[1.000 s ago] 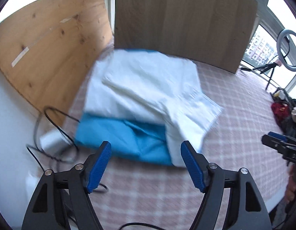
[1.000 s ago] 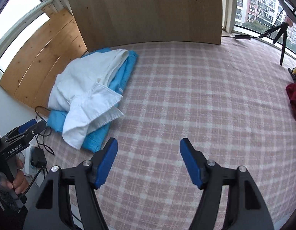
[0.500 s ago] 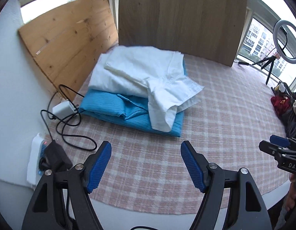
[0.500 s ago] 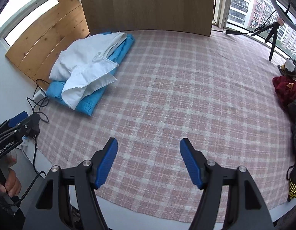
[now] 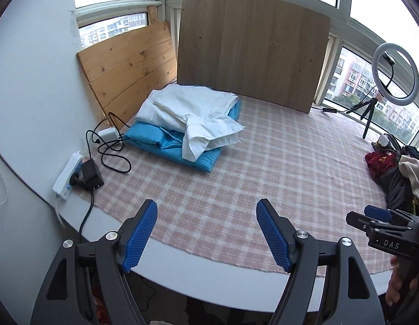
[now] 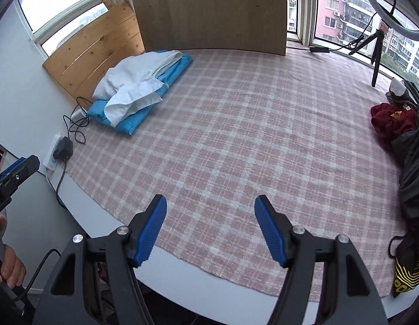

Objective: Fold clothes

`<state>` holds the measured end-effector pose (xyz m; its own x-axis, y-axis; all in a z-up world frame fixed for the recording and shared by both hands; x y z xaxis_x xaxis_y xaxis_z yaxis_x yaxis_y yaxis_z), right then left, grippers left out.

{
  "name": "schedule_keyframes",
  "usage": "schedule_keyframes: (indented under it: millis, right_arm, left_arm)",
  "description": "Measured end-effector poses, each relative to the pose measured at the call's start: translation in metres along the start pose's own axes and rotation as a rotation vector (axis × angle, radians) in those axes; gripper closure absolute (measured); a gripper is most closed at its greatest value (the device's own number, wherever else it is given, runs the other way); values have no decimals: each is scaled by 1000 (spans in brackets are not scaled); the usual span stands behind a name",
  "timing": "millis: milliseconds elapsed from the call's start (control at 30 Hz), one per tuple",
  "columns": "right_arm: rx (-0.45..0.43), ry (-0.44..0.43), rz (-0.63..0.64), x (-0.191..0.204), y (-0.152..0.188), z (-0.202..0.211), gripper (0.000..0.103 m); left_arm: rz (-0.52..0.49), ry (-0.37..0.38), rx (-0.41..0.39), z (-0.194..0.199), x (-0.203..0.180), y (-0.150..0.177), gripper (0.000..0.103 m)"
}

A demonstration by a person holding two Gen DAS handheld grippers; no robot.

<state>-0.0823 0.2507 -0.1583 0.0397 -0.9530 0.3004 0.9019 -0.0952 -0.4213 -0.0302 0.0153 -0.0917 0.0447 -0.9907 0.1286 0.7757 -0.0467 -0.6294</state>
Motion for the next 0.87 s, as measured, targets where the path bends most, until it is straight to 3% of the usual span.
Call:
schedule_keyframes:
  millis: [400, 867]
  right_arm:
    - [-32, -17, -13, -42, 19, 28, 36]
    - [-49, -16, 21, -45, 17, 35, 36]
  left_arm:
    - [22, -52, -43, 54, -21, 13, 28]
    - [14, -91, -69, 67, -22, 10, 27]
Point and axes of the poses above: each gripper's, at about its wrist camera, not at the fingertips, and z roughly against the way its jaws point, x to its left, y to its underside, the point moved 9 cm from there along -z, roughly the way its jaws point, and after that the axes turned 14 degrees about -z, right-handed, at the moved point
